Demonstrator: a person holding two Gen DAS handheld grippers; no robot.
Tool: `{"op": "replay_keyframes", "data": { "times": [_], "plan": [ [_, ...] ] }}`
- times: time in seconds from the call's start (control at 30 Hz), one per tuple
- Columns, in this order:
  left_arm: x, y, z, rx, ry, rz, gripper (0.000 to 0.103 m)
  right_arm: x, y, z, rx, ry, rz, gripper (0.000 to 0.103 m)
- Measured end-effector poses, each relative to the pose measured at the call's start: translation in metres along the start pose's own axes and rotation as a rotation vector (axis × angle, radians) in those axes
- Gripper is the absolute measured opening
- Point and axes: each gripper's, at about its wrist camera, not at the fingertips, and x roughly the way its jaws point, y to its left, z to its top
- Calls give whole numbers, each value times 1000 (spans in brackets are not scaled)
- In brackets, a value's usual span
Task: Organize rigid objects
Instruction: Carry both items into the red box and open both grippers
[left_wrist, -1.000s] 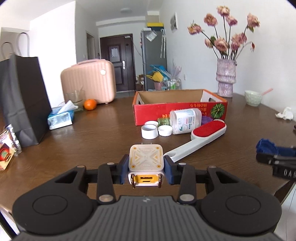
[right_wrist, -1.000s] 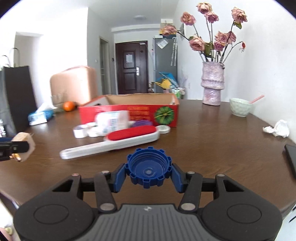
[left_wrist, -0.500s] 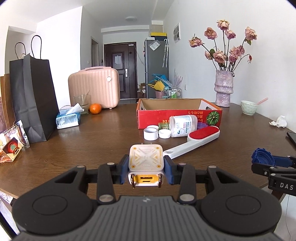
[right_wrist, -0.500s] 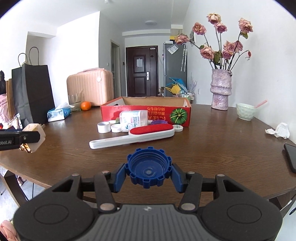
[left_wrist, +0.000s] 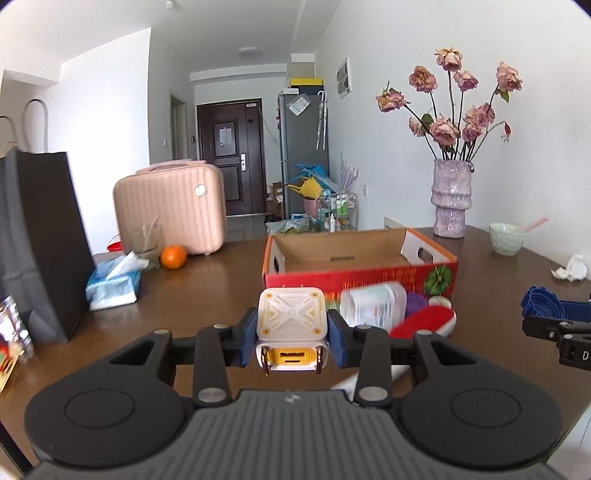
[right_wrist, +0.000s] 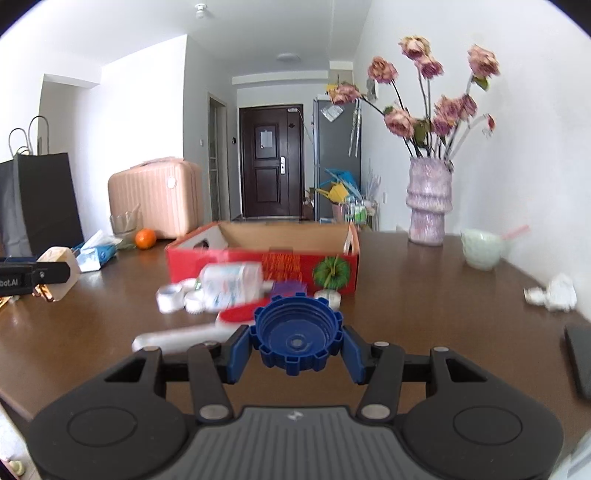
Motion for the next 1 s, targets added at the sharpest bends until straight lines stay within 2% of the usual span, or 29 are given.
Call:
{"op": "replay_keyframes", "data": {
  "times": [0.17, 0.27, 0.33, 0.43, 0.5, 0.6, 0.63, 0.7, 0.77, 0.8, 0.83, 0.87, 0.9, 0.93, 1.0],
  "plan": [
    [82, 5, 51, -2, -2, -39, 40, 57, -25, 57, 30, -17, 43, 51],
    [151, 8, 79, -1, 39, -45, 40, 109, -34, 94, 11, -3, 57, 51],
    [199, 5, 93, 20, 77, -14, 40, 155, -37, 119, -11, 28, 66, 51],
    [272, 6, 107, 26, 157, -10, 40, 236, -46, 149, -1, 134, 83, 51],
    [319, 6, 113, 57, 244, -11, 40, 290, -48, 162, -28, 206, 47, 51],
    [379, 14, 113, 55, 373, -91, 40, 364, -45, 170, -92, 337, -6, 51],
    [398, 16, 112, 53, 425, -89, 40, 385, -43, 170, -125, 380, -17, 51],
    [421, 18, 107, 46, 472, -52, 40, 421, -38, 166, -174, 455, -50, 51],
    [433, 18, 101, 79, 493, -68, 41, 447, -32, 160, -234, 506, -75, 51],
    [435, 19, 101, 62, 505, -75, 40, 455, -28, 158, -261, 517, -87, 51],
    [434, 20, 101, 54, 502, -78, 46, 460, -23, 154, -287, 521, -99, 52],
    [433, 18, 102, 71, 495, -79, 52, 464, -20, 151, -309, 526, -108, 56],
    [431, 16, 102, 96, 484, -83, 57, 467, -17, 148, -328, 533, -116, 67],
    [427, 15, 103, 110, 476, -76, 61, 469, -17, 147, -339, 538, -121, 71],
    [422, 13, 110, 111, 467, -65, 62, 463, -18, 151, -319, 526, -114, 72]
  ]
}}
